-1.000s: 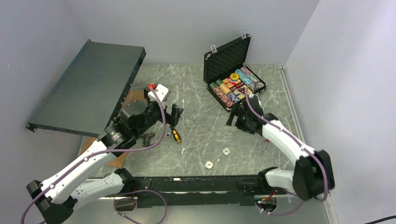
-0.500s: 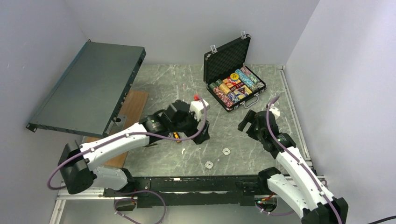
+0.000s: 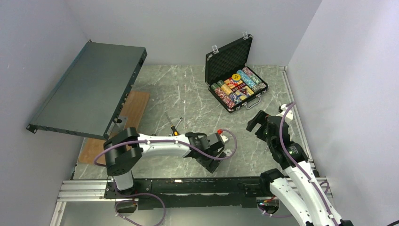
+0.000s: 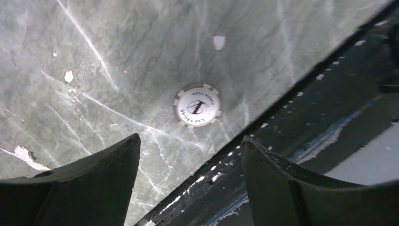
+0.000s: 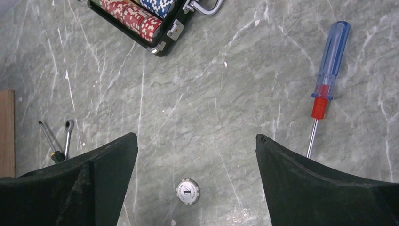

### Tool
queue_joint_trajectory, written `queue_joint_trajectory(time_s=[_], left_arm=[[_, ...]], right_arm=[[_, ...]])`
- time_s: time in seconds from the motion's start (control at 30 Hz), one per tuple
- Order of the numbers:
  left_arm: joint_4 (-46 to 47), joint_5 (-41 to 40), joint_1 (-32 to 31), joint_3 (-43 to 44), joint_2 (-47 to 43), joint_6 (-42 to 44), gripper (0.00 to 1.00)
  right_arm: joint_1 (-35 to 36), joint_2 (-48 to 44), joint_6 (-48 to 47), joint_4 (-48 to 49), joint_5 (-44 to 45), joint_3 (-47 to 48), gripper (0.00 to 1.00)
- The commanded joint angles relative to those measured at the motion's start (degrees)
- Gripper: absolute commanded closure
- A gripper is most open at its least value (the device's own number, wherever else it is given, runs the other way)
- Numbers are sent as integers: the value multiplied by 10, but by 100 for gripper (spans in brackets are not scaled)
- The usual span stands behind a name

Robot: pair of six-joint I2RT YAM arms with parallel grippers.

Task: Pack up texas hold em set

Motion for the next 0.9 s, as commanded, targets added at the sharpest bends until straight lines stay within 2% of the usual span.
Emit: queue_joint_trajectory(time_s=[0.0,0.13,0.37,0.57,0.73,0.87], left_arm=[[-48,-43,-13,38,28,-39,21],[-62,-41,-16,65,72,-37,30],[-73,-64,-24,96,98,-26,31],[-75,-59,-25,108,118,-22,39],[-87,-68,-28,118,128,-24,41],[-104,-78,-37,137,142,-22,37]], right_arm=[[-2,-16,-6,2,12,-4,3],[-1,-31,1,1,4,-10,3],[-2,-51,10,-9,11,-7,3],[-1,-70,16,-12,19,-8,3],[-2,-74,18,-11,21,-11,3],[-1,-69,19,-14,24,-9,3]])
